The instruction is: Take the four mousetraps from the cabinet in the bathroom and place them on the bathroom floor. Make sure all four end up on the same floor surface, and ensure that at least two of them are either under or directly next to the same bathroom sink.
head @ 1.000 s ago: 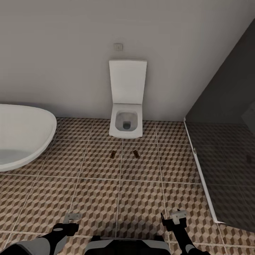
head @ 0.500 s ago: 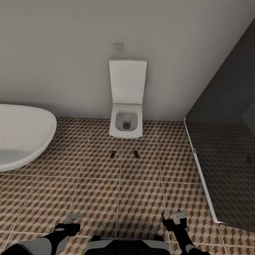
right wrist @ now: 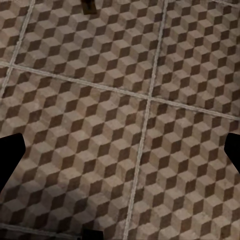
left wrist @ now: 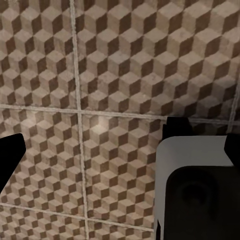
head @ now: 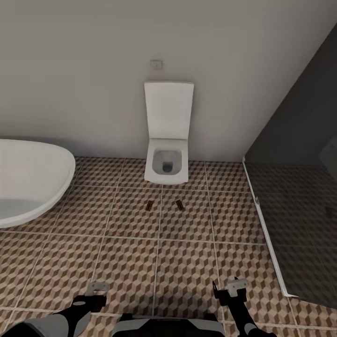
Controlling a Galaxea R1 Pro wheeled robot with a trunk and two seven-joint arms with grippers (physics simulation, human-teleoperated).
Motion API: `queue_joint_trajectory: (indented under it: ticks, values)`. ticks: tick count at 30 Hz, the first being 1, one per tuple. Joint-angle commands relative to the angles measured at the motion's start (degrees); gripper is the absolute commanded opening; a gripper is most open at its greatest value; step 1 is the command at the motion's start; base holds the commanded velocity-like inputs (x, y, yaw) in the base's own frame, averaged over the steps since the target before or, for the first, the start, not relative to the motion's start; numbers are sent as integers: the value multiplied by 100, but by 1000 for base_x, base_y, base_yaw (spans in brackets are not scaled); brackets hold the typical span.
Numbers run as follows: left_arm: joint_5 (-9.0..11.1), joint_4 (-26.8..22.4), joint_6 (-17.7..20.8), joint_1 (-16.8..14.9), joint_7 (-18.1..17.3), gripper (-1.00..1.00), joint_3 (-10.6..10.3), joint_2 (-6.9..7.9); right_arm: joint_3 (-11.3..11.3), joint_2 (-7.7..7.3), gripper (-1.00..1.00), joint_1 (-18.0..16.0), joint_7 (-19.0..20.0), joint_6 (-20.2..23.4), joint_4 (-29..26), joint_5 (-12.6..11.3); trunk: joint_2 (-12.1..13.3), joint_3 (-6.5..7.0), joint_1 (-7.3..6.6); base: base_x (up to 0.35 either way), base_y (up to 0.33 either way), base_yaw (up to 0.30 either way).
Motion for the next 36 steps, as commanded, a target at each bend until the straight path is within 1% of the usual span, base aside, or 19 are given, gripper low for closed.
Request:
queue_joint_trajectory:
  ticks: [1,11,25,36]
  values:
    - [43,18,-29,-6,-3,100,-48,-3,52,0,100,-2,-9,-15,2,-55,-8,2,3,0,0,0]
    - [46,18,-26,-6,-5,100,-48,-6,52,4,100,-2,-10,-15,2,-55,-8,81,3,0,0,0]
    - [43,18,-22,-6,-5,100,-48,-11,52,10,100,-2,-18,-15,2,-55,-8,115,3,0,0,0]
    - [47,18,-10,-6,-5,100,-48,-26,52,11,100,-2,-19,-15,2,-55,-8,204,3,0,0,0]
